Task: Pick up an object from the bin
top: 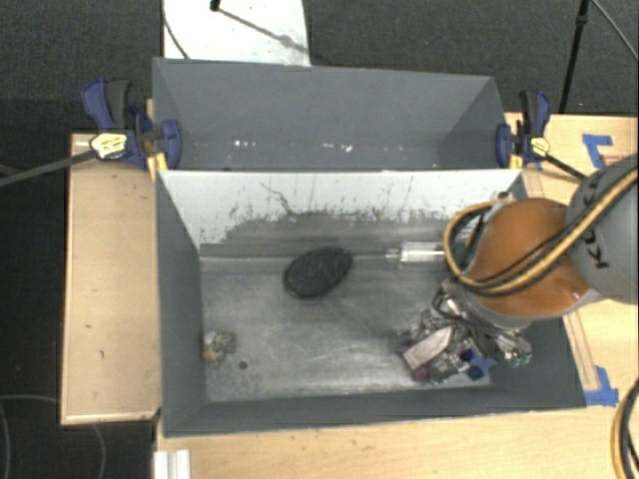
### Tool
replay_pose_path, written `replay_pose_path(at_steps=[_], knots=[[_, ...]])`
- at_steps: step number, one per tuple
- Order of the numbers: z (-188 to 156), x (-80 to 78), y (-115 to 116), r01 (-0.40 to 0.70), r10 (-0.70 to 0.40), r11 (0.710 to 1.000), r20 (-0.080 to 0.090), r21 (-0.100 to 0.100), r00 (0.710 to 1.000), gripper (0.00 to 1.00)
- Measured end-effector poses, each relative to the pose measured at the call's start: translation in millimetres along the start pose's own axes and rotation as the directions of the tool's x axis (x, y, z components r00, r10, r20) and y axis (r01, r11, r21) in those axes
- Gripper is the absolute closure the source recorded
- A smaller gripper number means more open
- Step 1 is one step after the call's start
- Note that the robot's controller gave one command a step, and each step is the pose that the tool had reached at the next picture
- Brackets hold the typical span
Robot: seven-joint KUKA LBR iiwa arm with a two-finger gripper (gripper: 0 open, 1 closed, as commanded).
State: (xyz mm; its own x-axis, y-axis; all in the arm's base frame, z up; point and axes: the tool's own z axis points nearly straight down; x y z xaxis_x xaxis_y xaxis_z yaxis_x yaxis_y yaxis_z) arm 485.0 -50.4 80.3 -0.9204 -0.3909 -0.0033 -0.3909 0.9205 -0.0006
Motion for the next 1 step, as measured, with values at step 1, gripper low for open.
replay_pose_path(at_steps=[1], knots=[[-226.1, -4.9, -21.5, 0.005, -0.006, 1.000, 0.006, 0.005, 1.000, 1.00]])
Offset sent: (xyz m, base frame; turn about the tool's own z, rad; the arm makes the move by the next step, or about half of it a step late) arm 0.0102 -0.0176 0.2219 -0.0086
